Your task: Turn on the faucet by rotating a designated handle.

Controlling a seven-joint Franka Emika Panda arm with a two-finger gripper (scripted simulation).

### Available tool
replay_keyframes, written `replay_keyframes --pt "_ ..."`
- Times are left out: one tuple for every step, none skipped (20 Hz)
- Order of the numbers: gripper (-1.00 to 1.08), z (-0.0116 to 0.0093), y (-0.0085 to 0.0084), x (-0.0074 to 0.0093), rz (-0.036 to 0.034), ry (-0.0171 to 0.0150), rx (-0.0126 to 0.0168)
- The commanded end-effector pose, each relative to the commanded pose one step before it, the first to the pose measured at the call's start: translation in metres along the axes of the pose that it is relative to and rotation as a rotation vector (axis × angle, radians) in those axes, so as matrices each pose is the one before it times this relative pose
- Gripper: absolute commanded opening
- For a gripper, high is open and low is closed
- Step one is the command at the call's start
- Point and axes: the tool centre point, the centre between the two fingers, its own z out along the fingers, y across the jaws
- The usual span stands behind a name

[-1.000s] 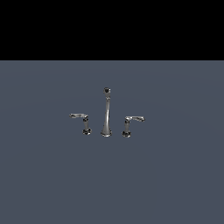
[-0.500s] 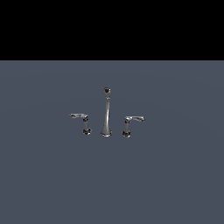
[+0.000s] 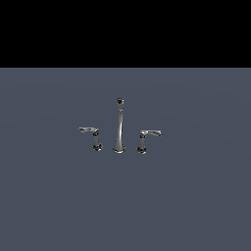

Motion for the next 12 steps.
replay_keyframes --pt "-1.0 0.0129 -0.01037 0.00256 0.0528 -0.00124 -0.00051" --pt "-1.0 0.00519 -0.00429 0.00108 0.02131 -0.00043 -0.00021" --pt "-1.0 0.0052 -0.00431 0.00108 0.02133 -0.00043 -0.0002" --pt "-1.0 0.00521 -0.00432 0.00109 0.02135 -0.00044 -0.00019" --pt "-1.0 0.00522 -0.00434 0.00109 0.02136 -0.00044 -0.00017" --pt "-1.0 0.00522 -0.00435 0.0011 0.02138 -0.00045 -0.00016" --pt "-1.0 0.00523 -0.00437 0.0011 0.02138 -0.00045 -0.00015" --pt "-1.0 0.00523 -0.00438 0.0011 0.02139 -0.00046 -0.00014" --pt "-1.0 0.00524 -0.00439 0.00111 0.02138 -0.00047 -0.00012" --pt "-1.0 0.00524 -0.0044 0.00111 0.02139 -0.00048 -0.00011" --pt "-1.0 0.00524 -0.00441 0.00111 0.02137 -0.00048 -0.00009" --pt "-1.0 0.00524 -0.00442 0.00112 0.02135 -0.00049 -0.00008"
